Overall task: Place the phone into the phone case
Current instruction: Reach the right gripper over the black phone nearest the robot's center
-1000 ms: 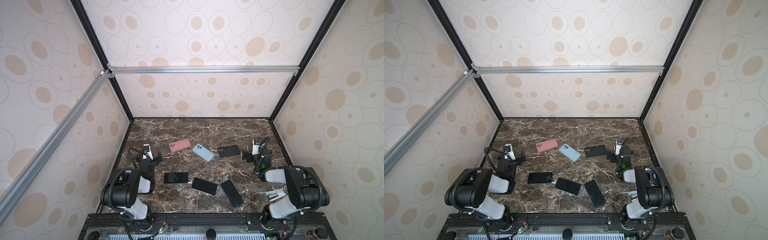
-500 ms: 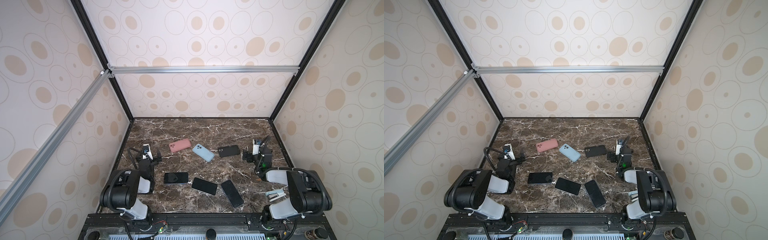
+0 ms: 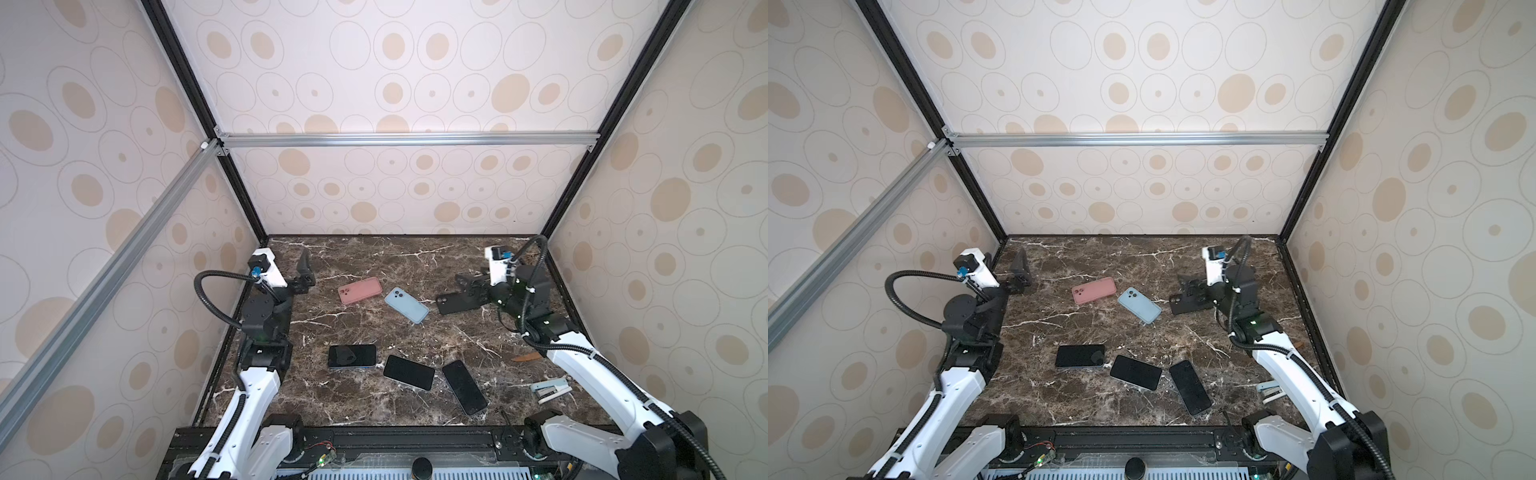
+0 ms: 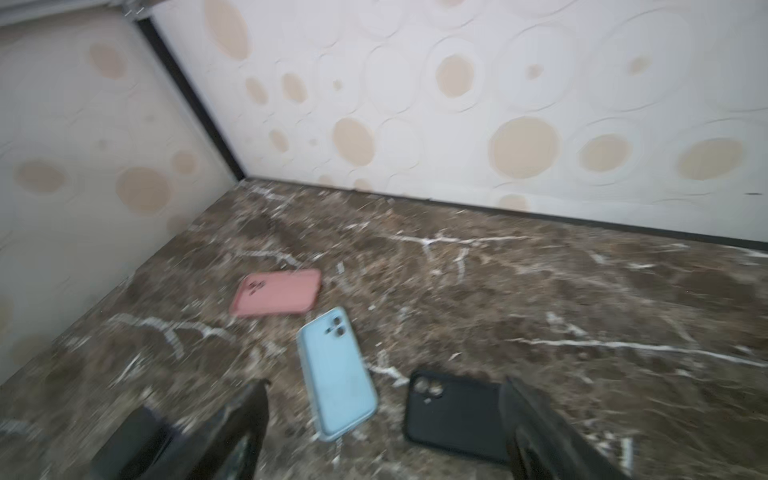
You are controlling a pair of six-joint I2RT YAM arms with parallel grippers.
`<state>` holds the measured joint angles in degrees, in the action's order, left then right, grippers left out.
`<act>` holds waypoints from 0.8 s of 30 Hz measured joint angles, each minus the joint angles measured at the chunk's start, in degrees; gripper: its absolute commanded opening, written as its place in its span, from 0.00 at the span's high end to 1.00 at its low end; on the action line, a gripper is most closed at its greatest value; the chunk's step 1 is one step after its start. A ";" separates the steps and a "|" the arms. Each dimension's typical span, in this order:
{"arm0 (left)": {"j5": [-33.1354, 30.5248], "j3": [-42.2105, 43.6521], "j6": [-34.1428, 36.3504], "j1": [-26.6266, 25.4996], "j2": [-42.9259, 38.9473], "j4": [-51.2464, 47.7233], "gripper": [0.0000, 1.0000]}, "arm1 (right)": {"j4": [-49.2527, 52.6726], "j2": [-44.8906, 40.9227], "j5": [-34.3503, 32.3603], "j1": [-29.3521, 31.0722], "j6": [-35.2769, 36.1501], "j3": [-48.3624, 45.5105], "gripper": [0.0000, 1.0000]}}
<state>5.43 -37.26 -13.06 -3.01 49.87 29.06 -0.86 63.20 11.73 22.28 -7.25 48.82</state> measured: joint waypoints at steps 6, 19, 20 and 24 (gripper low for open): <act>12.85 -2.58 5.75 -2.29 -2.45 -11.56 0.12 | 11.26 -0.76 6.05 13.42 7.43 3.43 0.08; 16.72 17.94 15.78 -3.08 -16.22 -14.99 0.01 | 24.28 8.72 9.11 29.53 29.90 5.11 0.01; 14.47 17.94 15.69 -3.10 -16.28 -14.97 0.01 | 25.16 11.02 8.57 30.25 31.04 6.45 0.01; 5.33 16.74 14.43 -3.10 -15.02 -15.87 0.01 | 27.32 20.96 5.92 33.40 34.62 13.92 0.00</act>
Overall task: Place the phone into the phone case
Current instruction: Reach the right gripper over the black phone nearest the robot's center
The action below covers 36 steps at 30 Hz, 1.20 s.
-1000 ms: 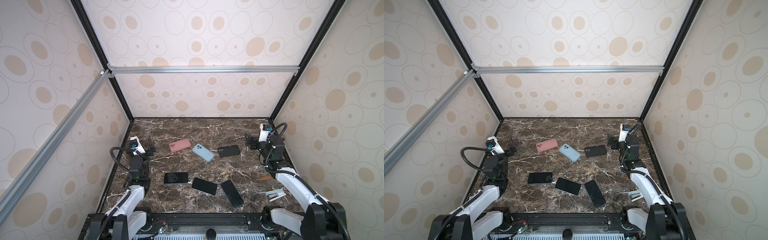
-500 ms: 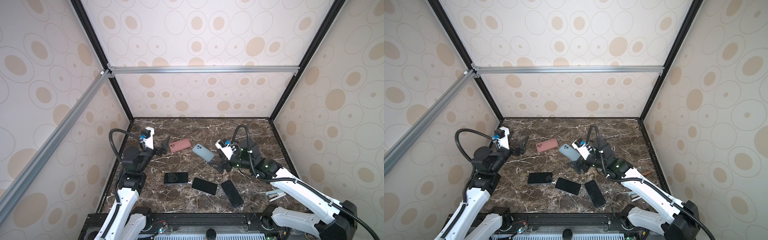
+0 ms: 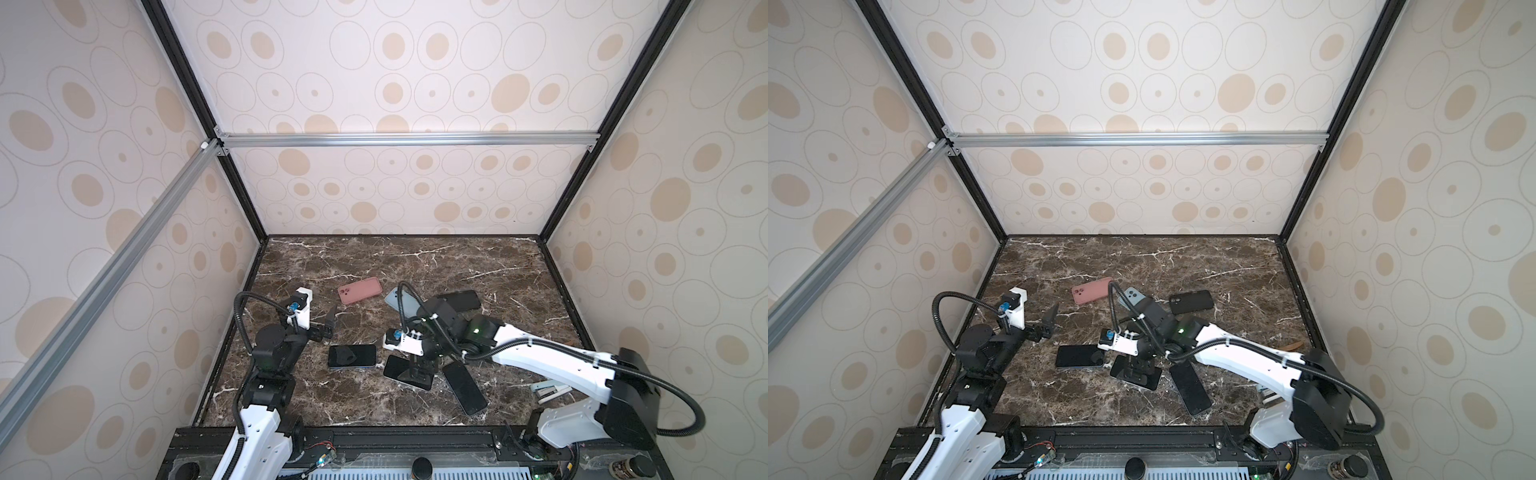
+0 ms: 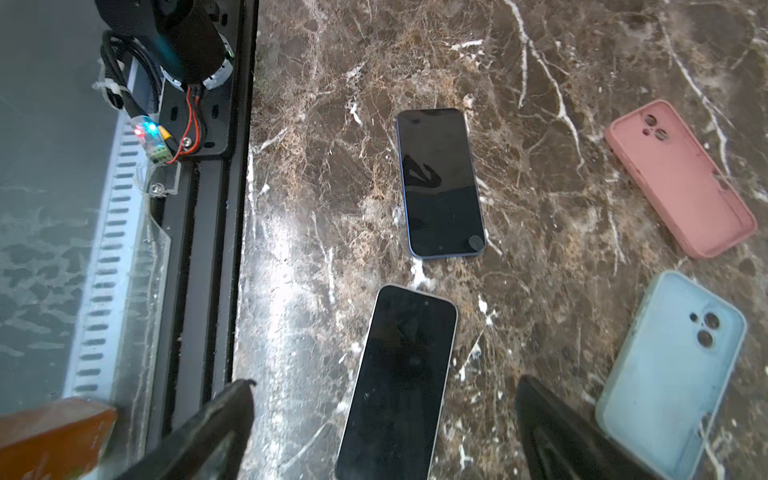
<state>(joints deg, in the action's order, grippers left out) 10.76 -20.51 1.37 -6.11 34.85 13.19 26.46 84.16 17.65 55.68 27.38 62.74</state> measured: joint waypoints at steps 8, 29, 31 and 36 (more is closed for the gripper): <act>-18.51 -5.68 -4.59 0.00 3.61 -6.99 0.01 | 0.44 19.52 -3.67 3.30 1.36 15.80 0.01; -41.31 -7.80 -6.64 -8.15 4.20 -12.44 0.01 | 0.11 36.76 -3.28 3.23 3.56 29.68 0.01; -42.21 -7.80 -6.38 -8.15 3.61 -12.44 0.01 | -0.72 37.13 -3.26 3.23 3.50 28.76 0.01; -42.49 -7.80 -5.79 -8.02 2.47 -12.17 0.01 | -1.31 39.47 -3.13 3.23 3.30 28.37 0.01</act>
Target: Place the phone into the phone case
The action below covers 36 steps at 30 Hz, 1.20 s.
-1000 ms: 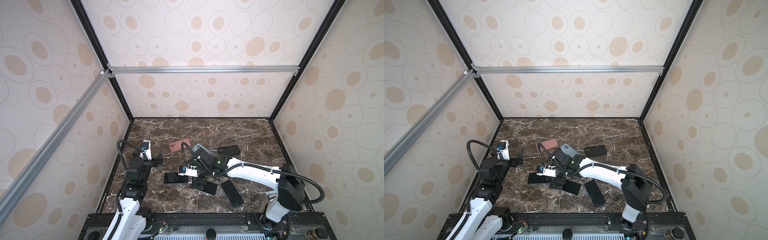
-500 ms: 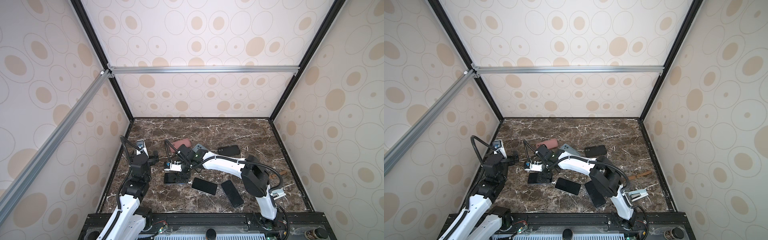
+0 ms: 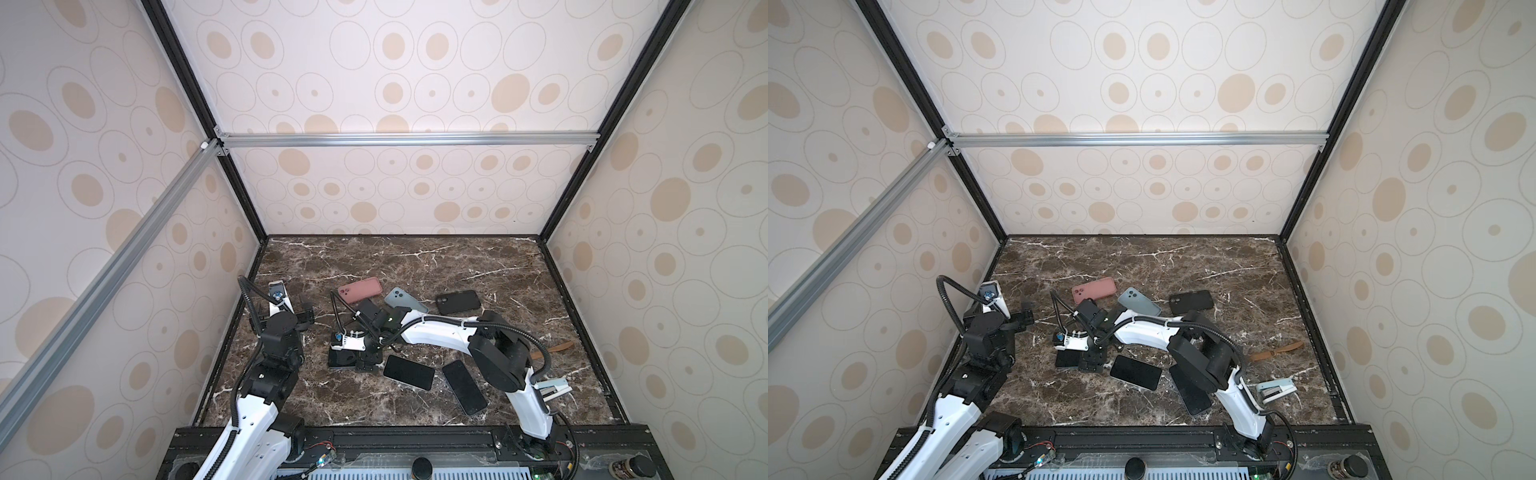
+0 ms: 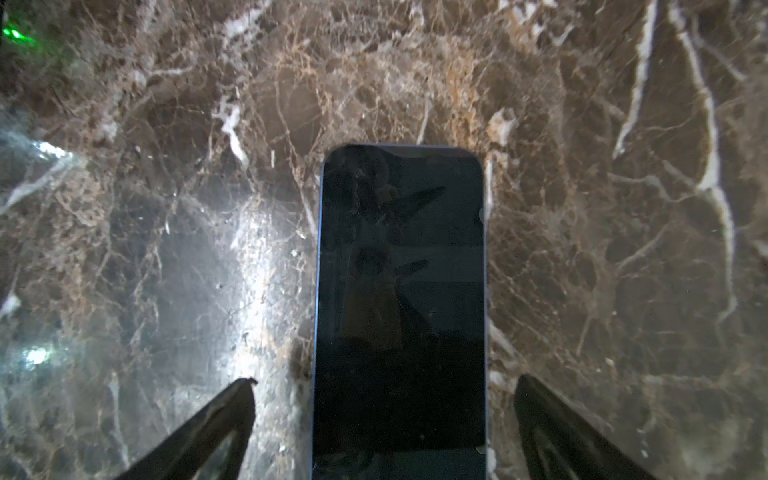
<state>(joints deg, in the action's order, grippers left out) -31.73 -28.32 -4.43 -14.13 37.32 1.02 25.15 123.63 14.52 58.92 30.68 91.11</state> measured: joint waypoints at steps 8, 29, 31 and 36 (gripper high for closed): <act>0.28 0.00 1.27 1.11 -0.31 0.66 0.01 | 0.87 1.16 -0.92 0.00 0.52 -0.33 0.05; 3.41 0.11 2.29 6.43 -0.92 2.21 0.02 | 5.27 1.84 -2.75 0.02 0.11 1.79 0.28; 3.72 0.11 2.29 6.43 -0.63 2.60 0.02 | 5.20 1.84 -3.02 0.02 -0.28 1.79 0.30; 4.59 0.11 2.29 6.43 0.02 2.80 0.02 | 3.91 1.36 -3.43 0.07 -0.85 0.83 0.26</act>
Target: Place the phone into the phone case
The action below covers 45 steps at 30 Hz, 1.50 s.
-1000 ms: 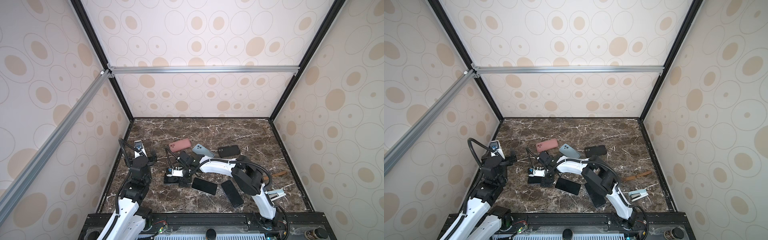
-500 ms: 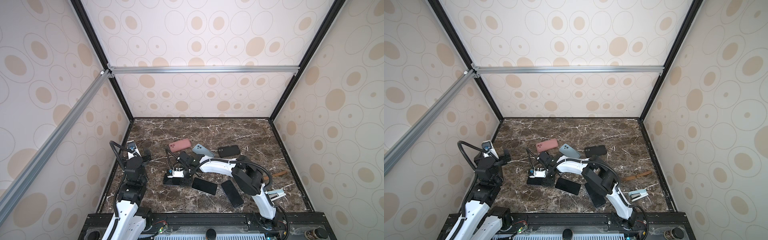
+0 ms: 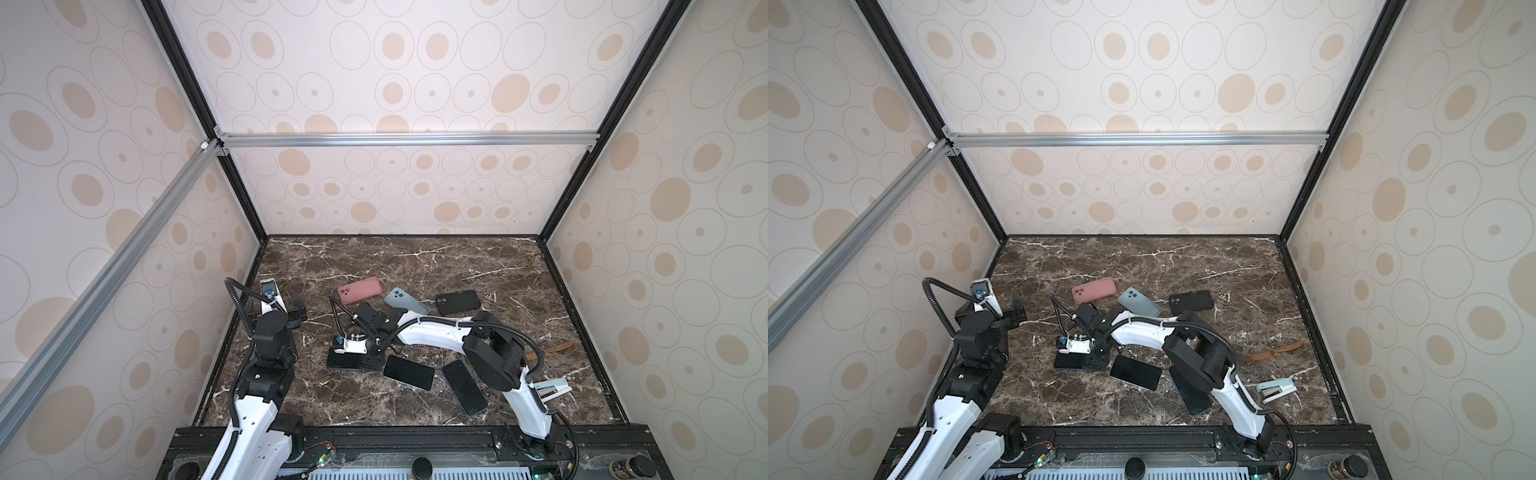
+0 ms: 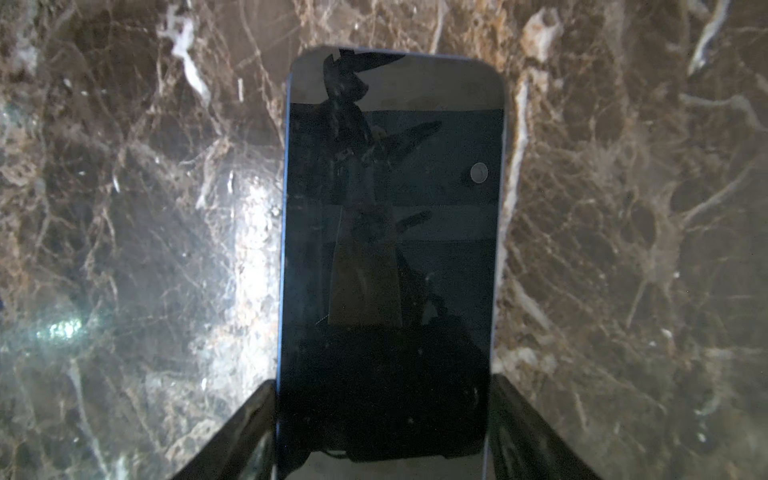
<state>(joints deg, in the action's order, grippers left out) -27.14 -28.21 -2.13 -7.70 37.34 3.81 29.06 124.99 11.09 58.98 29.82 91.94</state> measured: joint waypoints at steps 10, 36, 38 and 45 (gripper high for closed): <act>0.02 0.00 0.00 0.11 -0.04 0.04 0.02 | 2.95 0.37 -2.03 -0.07 -2.32 2.21 0.06; 0.00 0.00 0.00 0.20 -0.13 0.04 0.03 | 11.98 6.43 -6.21 1.81 -6.01 13.29 0.25; 0.02 0.00 0.00 0.22 -0.17 0.02 0.03 | 12.00 6.43 -6.38 1.81 -6.03 13.29 0.27; -0.07 0.00 0.00 0.20 -0.59 0.02 0.03 | 11.02 5.81 -7.15 2.01 -6.10 12.20 0.35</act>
<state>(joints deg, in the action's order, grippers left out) -27.20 -28.21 -2.13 -7.51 36.75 3.84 40.07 130.80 3.95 60.99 23.73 104.14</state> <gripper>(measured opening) 0.974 0.730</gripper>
